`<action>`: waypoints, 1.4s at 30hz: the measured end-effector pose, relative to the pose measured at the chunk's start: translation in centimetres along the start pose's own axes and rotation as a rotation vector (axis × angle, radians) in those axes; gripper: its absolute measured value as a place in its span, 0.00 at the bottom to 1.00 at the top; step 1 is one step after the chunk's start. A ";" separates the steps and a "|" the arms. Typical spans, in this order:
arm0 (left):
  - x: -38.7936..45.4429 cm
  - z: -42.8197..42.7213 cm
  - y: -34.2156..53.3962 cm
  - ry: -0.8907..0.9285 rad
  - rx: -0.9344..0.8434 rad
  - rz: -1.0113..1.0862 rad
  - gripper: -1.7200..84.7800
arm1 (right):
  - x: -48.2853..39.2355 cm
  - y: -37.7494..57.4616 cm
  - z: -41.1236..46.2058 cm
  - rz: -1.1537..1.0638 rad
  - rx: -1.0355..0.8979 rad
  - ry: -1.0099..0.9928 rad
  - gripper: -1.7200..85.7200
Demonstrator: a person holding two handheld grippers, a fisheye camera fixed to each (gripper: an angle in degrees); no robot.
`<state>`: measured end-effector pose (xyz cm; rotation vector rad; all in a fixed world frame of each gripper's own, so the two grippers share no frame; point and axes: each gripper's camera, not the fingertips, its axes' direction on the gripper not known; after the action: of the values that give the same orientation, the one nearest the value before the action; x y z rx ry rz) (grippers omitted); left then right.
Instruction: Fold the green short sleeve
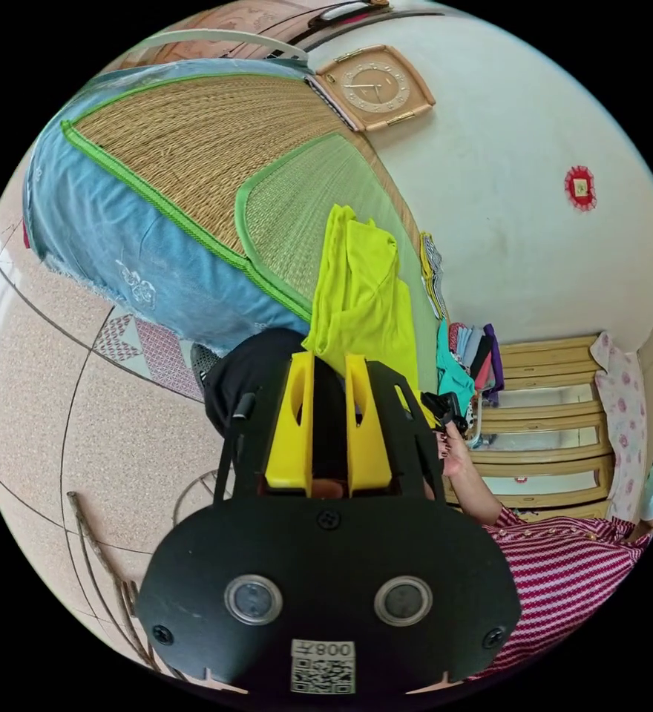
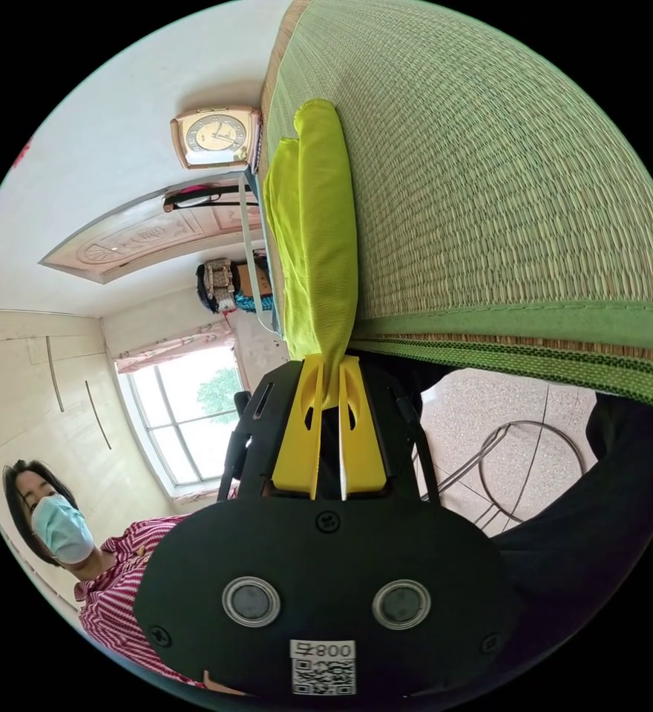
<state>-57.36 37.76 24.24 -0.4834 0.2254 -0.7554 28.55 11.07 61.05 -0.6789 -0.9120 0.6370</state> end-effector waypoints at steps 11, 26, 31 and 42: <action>-0.4 1.4 -3.8 -0.039 -0.124 0.094 0.16 | -0.8 -0.1 0.6 0.005 -0.002 0.015 0.05; -1.4 -0.2 -5.2 -0.020 -0.210 0.157 0.10 | -1.2 0.1 1.2 0.014 -0.003 0.012 0.05; -2.0 -0.9 -5.6 -0.018 -0.240 0.160 0.10 | -1.1 0.4 1.3 0.019 -0.002 0.011 0.05; -3.0 -2.6 -5.1 -0.025 -0.250 0.161 0.09 | -1.0 1.1 1.2 0.022 -0.007 0.018 0.05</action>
<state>-63.53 35.79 24.63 -0.7026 0.3339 -0.5656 26.84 11.35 60.26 -0.7004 -0.8912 0.6463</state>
